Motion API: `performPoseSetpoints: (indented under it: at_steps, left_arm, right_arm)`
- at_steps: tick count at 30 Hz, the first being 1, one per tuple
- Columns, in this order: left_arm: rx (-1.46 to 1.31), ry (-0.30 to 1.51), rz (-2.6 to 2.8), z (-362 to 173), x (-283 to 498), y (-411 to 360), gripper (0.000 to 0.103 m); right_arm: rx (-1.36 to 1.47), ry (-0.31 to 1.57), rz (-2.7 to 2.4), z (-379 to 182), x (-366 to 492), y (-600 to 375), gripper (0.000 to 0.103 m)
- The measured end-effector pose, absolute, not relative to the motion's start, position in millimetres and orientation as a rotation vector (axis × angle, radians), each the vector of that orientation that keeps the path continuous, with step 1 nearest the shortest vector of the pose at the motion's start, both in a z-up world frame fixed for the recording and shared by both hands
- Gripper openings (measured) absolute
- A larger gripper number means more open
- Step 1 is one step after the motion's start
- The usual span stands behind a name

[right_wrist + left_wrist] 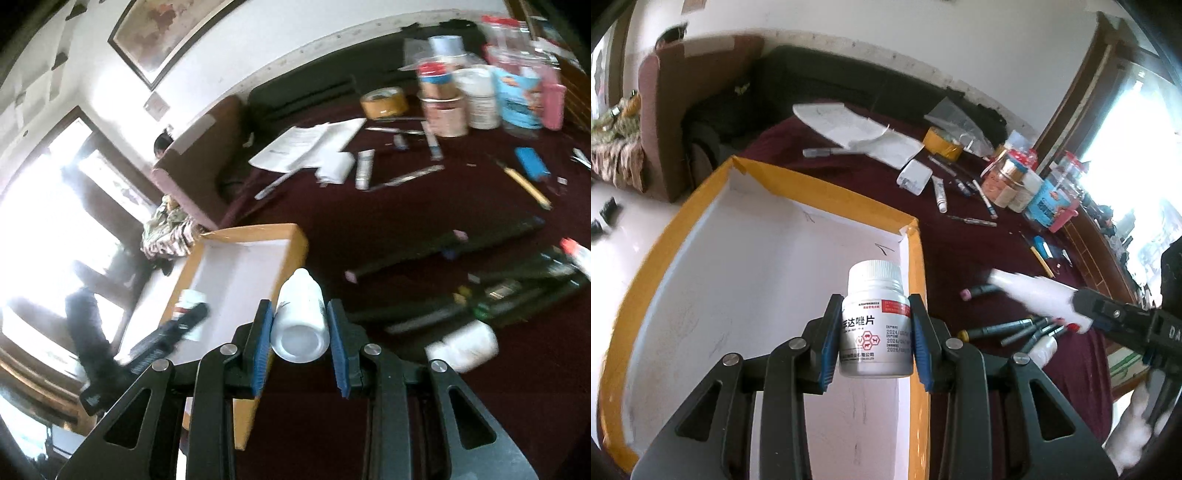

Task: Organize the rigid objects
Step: 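Carry both bottles over the cardboard tray and open both tools to release them, then grasp the black green-capped marker with the left tool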

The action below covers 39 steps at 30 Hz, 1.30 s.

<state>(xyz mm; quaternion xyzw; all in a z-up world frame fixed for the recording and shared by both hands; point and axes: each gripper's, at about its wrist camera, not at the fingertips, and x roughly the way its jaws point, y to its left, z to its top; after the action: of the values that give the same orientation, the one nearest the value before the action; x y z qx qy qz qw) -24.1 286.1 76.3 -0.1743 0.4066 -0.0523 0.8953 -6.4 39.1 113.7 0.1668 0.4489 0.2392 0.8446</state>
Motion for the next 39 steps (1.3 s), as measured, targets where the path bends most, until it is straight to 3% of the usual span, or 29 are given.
performPoseSetpoints:
  at_steps: [13,17,22,31,39]
  left_arm:
    - [-0.407,0.949,-0.017,29,55,302,0.032]
    - [-0.424,0.946,0.020,25,53,309,0.037]
    - [-0.366,0.902,0.088,41,34,309,0.053]
    - [-0.170,0.713,0.163,95,-17,279,0.060]
    - [-0.068,0.641,0.130,126,-43,230,0.065]
  right_arm:
    - [0.276,1.050,0.466,58,71,150,0.027]
    - [0.263,1.057,0.482,47,72,159,0.028]
    - [0.238,1.034,0.487,49,64,158,0.028]
    - [0.193,0.918,0.471,77,22,121,0.029]
    - [0.224,0.797,0.370,99,-12,45,0.041]
